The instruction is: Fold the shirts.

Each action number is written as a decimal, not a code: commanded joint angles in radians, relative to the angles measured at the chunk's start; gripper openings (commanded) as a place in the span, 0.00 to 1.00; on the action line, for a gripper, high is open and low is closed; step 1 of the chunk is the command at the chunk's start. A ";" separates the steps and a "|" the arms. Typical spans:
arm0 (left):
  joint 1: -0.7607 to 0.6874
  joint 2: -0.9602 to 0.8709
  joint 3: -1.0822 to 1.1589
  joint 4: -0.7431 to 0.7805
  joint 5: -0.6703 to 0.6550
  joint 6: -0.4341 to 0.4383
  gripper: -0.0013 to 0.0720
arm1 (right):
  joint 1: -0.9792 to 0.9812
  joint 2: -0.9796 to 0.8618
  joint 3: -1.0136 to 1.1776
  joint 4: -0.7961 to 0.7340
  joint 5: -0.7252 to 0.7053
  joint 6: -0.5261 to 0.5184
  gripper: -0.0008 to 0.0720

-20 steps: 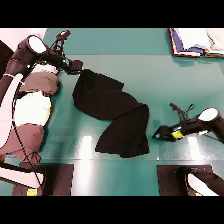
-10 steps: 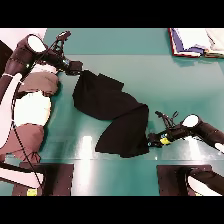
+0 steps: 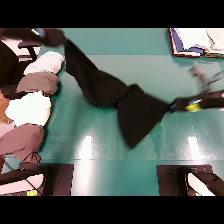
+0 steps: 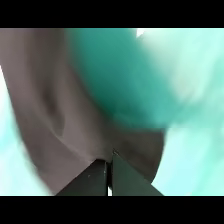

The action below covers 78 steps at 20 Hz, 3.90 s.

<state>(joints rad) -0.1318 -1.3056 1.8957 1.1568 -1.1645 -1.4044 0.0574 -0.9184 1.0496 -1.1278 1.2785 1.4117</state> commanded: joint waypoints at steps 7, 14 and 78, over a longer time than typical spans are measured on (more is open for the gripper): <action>0.001 0.441 0.183 -0.013 0.132 0.008 0.05 | -0.273 0.132 0.681 -0.074 0.118 -0.007 0.04; 0.001 0.449 0.191 0.070 0.148 0.007 0.05 | -0.295 -0.017 0.967 -0.077 0.299 0.006 0.04; 0.043 0.232 -1.160 -0.223 0.121 0.021 0.05 | -0.523 -0.369 -0.392 0.130 -0.109 -0.086 0.33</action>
<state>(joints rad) -0.0887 -1.0748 0.7338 0.9337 -1.0393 -1.3838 -0.5220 -1.2404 0.6472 -1.0130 1.2556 1.3312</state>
